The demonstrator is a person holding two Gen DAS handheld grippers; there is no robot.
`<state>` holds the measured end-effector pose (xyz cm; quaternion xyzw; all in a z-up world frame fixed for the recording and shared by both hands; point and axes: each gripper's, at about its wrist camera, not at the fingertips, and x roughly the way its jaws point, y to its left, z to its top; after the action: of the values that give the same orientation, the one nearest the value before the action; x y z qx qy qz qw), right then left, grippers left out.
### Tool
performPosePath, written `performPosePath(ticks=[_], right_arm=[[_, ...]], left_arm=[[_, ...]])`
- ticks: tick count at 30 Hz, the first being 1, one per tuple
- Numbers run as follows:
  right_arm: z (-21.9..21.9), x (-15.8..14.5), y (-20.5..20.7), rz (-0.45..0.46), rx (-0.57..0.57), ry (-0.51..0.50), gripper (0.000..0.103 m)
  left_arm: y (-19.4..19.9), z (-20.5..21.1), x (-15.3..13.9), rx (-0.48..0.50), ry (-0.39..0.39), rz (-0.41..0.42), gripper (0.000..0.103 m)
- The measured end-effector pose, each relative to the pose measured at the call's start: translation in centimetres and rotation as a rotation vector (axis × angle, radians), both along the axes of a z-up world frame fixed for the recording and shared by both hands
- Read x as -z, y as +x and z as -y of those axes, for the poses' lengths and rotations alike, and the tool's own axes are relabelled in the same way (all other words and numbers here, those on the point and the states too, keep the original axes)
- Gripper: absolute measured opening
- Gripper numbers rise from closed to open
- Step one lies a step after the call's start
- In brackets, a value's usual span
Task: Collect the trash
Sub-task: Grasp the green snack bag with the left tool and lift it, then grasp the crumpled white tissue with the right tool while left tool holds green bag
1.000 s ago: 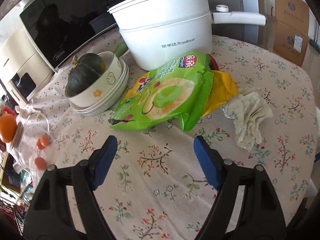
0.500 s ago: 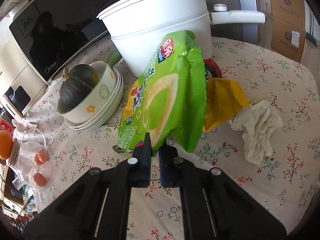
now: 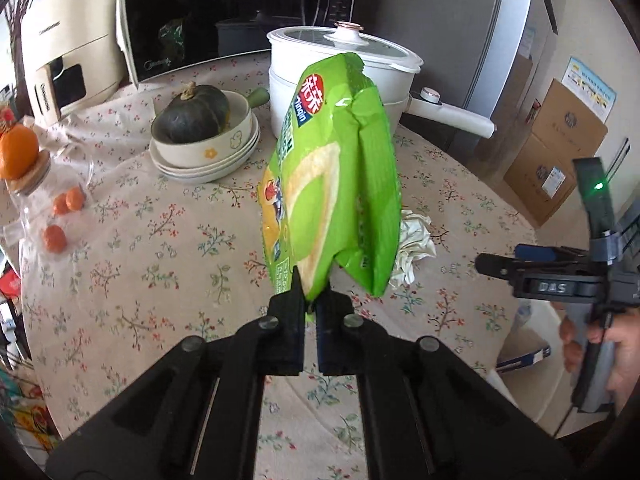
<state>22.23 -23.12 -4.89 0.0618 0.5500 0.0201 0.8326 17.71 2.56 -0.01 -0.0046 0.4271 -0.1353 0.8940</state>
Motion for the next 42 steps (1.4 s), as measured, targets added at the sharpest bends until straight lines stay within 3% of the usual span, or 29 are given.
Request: performPosePath(ticks=[8,18,23,24,25,26,28,34,42], right_arm=[[-2.6,2.4,2.2,0.024,-0.037,0.064,0.093],[-7.3,6.1,4.5,-0.002,-0.099,-0.002,0.087],[-7.9,6.7,4.6,0.009,-0.109,-0.024,0.067],[-7.9,6.6,4.5,0.012,-0.111,-0.020,0.057],[-7.8,6.6,4.5,0.010,-0.115,-0.019,0.041],[-7.6,6.5,4.4,0.076,-0.104,0.003,0.031],[-7.5,6.1,4.1,0.075,-0.118,-0.021,0.013],[-6.3,4.3,2.2,0.084,-0.161,-0.050,0.006],[-3.9,1.0,-1.0,0.130,-0.199,-0.055,0.005]], left_arm=[[-2.2,-3.9,0.6,-0.092,-0.150,-0.070,0.005],[-2.5,-5.7,1.0,-0.115,-0.160,-0.094,0.005],[-2.4,-5.7,1.2,-0.110,-0.166,-0.104,0.005],[-2.4,-5.6,1.2,-0.107,-0.165,-0.104,0.005],[-2.4,-5.6,1.2,-0.106,-0.164,-0.104,0.005],[-2.4,-5.6,1.1,-0.104,-0.164,-0.104,0.005],[-2.4,-5.5,1.1,-0.101,-0.166,-0.103,0.005],[-2.6,-5.1,0.9,-0.080,-0.176,-0.103,0.005],[-3.3,-3.6,0.3,-0.029,-0.191,-0.098,0.005]])
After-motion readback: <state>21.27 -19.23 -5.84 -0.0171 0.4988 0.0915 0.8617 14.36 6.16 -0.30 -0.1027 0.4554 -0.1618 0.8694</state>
